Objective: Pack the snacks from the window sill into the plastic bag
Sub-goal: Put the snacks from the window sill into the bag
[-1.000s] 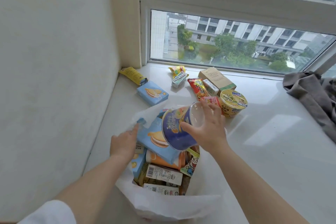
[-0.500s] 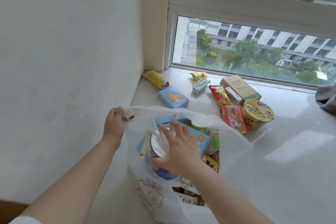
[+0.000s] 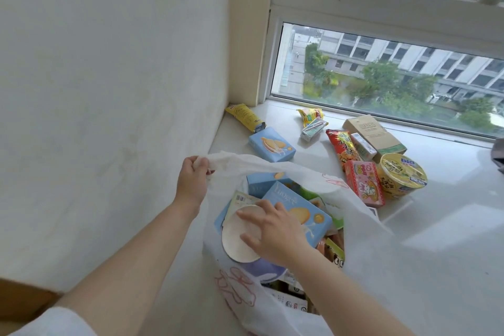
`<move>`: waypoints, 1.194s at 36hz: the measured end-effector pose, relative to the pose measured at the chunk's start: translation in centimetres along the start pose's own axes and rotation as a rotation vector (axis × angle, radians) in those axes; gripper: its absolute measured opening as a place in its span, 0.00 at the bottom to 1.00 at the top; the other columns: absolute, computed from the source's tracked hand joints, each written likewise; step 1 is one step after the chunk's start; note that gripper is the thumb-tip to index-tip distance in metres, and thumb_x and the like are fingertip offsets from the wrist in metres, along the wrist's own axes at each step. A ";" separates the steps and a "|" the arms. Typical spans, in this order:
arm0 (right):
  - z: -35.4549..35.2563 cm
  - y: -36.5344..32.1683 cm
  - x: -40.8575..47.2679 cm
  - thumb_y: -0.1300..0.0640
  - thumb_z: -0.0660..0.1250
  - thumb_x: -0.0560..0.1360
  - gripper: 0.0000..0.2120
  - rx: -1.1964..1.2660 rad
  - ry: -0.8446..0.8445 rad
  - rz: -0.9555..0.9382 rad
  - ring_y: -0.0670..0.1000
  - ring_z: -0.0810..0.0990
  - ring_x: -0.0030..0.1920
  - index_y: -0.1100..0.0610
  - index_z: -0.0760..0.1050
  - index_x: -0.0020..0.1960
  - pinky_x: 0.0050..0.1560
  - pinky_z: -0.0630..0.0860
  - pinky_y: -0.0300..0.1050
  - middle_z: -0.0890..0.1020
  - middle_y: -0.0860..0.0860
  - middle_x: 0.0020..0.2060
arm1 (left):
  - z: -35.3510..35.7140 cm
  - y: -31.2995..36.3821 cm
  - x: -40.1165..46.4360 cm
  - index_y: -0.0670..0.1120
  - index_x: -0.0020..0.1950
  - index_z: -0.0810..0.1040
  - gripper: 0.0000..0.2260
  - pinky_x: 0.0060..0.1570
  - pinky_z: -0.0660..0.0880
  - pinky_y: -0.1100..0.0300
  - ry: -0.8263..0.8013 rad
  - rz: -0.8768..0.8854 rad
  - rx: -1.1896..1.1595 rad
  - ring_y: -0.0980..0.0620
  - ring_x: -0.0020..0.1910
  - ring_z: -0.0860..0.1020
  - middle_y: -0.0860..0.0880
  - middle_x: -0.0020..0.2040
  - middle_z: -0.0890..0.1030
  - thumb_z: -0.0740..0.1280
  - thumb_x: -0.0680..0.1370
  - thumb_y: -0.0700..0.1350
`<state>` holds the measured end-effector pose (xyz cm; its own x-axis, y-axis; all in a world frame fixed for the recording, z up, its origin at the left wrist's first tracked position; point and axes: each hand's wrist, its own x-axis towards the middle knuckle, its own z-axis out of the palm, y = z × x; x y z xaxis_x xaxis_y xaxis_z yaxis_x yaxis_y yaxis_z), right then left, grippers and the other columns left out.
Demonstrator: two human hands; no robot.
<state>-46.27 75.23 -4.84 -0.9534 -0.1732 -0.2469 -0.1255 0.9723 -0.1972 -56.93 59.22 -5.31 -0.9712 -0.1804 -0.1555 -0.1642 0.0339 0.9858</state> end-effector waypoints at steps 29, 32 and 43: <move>1.9 1.0 1.6 0.36 0.53 0.75 0.26 0.666 0.007 0.475 0.56 0.59 0.70 0.45 0.64 0.70 0.67 0.56 0.58 0.63 0.52 0.68 | -1.7 -8.5 -12.5 0.42 0.57 0.75 0.11 0.50 0.75 0.55 -0.226 -0.369 0.827 0.41 0.54 0.78 0.40 0.55 0.80 0.60 0.77 0.43; 2.6 0.7 1.7 0.38 0.56 0.76 0.25 0.715 -0.014 0.424 0.56 0.55 0.73 0.46 0.64 0.71 0.70 0.53 0.56 0.61 0.54 0.71 | -1.9 -7.9 -12.2 0.40 0.51 0.77 0.10 0.45 0.72 0.55 -0.173 -0.316 0.766 0.40 0.51 0.77 0.39 0.51 0.80 0.58 0.78 0.42; 4.7 -0.5 0.9 0.35 0.58 0.62 0.29 1.026 0.054 0.261 0.47 0.61 0.64 0.49 0.67 0.58 0.60 0.58 0.43 0.64 0.47 0.57 | -3.7 -6.9 -12.0 0.46 0.31 0.67 0.16 0.38 0.63 0.58 -0.208 -0.330 0.783 0.44 0.42 0.72 0.41 0.42 0.76 0.56 0.80 0.40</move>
<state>-45.74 73.86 -9.42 -0.9314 0.0540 -0.3599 0.3529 0.3755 -0.8570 -43.51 57.52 -9.99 -0.8524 -0.1195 -0.5091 -0.4397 0.6907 0.5741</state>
